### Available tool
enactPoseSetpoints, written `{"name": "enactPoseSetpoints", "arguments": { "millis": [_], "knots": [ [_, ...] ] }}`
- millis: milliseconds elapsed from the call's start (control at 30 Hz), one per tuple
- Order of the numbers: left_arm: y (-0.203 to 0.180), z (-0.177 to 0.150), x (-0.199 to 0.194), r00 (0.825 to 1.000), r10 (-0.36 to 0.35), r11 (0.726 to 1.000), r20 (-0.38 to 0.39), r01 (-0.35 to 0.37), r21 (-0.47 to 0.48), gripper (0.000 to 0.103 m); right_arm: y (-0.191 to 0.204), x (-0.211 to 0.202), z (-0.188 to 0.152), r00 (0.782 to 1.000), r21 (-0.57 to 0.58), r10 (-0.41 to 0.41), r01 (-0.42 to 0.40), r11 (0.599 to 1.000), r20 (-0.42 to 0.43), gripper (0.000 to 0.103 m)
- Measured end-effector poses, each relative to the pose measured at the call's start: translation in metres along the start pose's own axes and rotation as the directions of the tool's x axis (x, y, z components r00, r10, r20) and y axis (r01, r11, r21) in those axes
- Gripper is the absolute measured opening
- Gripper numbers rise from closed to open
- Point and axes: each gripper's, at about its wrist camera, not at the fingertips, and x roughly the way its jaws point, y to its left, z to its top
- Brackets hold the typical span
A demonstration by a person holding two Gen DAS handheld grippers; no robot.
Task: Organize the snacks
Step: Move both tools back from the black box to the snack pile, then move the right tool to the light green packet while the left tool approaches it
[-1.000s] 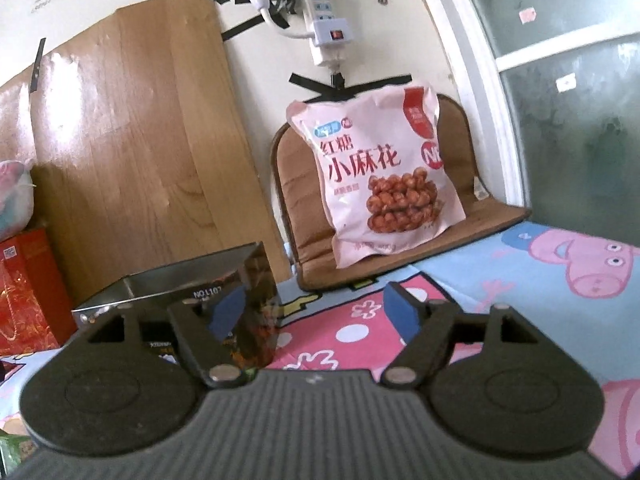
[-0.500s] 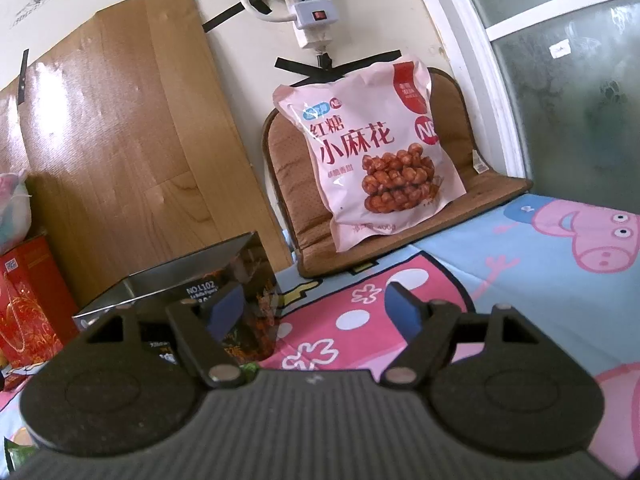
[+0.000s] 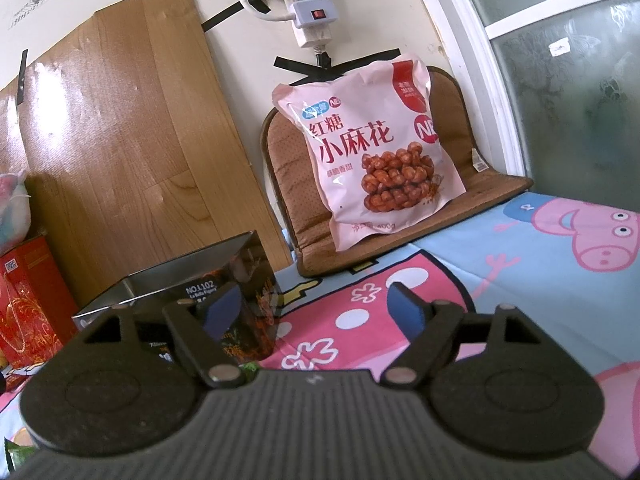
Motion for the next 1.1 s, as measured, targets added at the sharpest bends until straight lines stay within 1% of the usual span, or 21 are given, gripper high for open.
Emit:
{"name": "enactPoseSetpoints", "arguments": {
  "millis": [500, 600, 667, 700, 733, 767, 833, 867, 900, 933, 967, 1000, 1033, 1067, 1100],
  "knots": [
    [0.002, 0.001, 0.0, 1.0, -0.01, 1.0, -0.005, 0.01, -0.01, 0.048, 0.0, 0.001, -0.001, 1.0, -0.01, 0.003, -0.003, 1.0, -0.006, 0.083],
    [0.012, 0.003, 0.003, 0.999, -0.031, 0.998, -0.03, 0.029, -0.052, 0.048, 0.001, 0.002, -0.001, 1.0, -0.023, 0.004, -0.005, 1.0, -0.012, 0.083],
    [0.026, 0.007, 0.004, 0.998, -0.048, 0.994, -0.052, 0.042, -0.106, 0.048, 0.004, 0.001, -0.002, 1.0, -0.051, 0.013, -0.014, 0.999, -0.024, 0.083],
    [0.036, 0.009, 0.004, 0.997, -0.058, 0.989, -0.059, 0.05, -0.136, 0.048, 0.007, -0.002, -0.001, 0.999, -0.072, 0.028, -0.031, 0.997, -0.04, 0.082],
    [0.046, 0.01, 0.003, 0.995, -0.073, 0.985, -0.065, 0.061, -0.163, 0.048, 0.01, -0.006, 0.0, 0.996, -0.09, 0.063, -0.068, 0.994, -0.059, 0.081],
    [0.059, 0.012, 0.003, 0.994, -0.082, 0.979, -0.074, 0.067, -0.191, 0.048, 0.013, -0.011, 0.001, 0.99, -0.105, 0.118, -0.125, 0.987, -0.075, 0.077],
    [0.081, 0.012, 0.005, 0.991, -0.095, 0.969, -0.094, 0.071, -0.237, 0.047, 0.03, -0.022, 0.005, 0.963, -0.164, 0.242, -0.259, 0.952, -0.118, 0.075],
    [0.092, 0.013, 0.008, 0.988, -0.109, 0.961, -0.108, 0.078, -0.264, 0.046, 0.042, -0.027, 0.006, 0.942, -0.207, 0.297, -0.325, 0.923, -0.153, 0.073],
    [0.101, 0.013, 0.012, 0.985, -0.124, 0.953, -0.124, 0.083, -0.292, 0.045, 0.053, -0.03, 0.006, 0.92, -0.247, 0.341, -0.382, 0.89, -0.192, 0.069],
    [0.108, 0.014, 0.016, 0.98, -0.14, 0.944, -0.139, 0.09, -0.316, 0.045, 0.066, -0.032, 0.004, 0.895, -0.287, 0.378, -0.436, 0.853, -0.236, 0.067],
    [0.114, 0.015, 0.022, 0.973, -0.169, 0.932, -0.156, 0.106, -0.345, 0.045, 0.078, -0.033, 0.001, 0.873, -0.318, 0.402, -0.478, 0.819, -0.277, 0.063],
    [0.118, 0.016, 0.027, 0.967, -0.196, 0.92, -0.164, 0.123, -0.371, 0.045, 0.089, -0.032, -0.003, 0.852, -0.339, 0.417, -0.512, 0.789, -0.316, 0.056],
    [0.12, 0.018, 0.032, 0.96, -0.224, 0.909, -0.169, 0.143, -0.392, 0.045, 0.1, -0.028, -0.008, 0.834, -0.353, 0.423, -0.538, 0.766, -0.353, 0.053],
    [0.119, 0.02, 0.037, 0.952, -0.251, 0.901, -0.176, 0.163, -0.401, 0.045, 0.107, -0.024, -0.011, 0.825, -0.363, 0.421, -0.549, 0.753, -0.377, 0.046],
    [0.117, 0.023, 0.042, 0.948, -0.258, 0.903, -0.186, 0.168, -0.396, 0.044, 0.114, -0.018, -0.014, 0.823, -0.376, 0.409, -0.55, 0.745, -0.394, 0.04]
  ]
}}
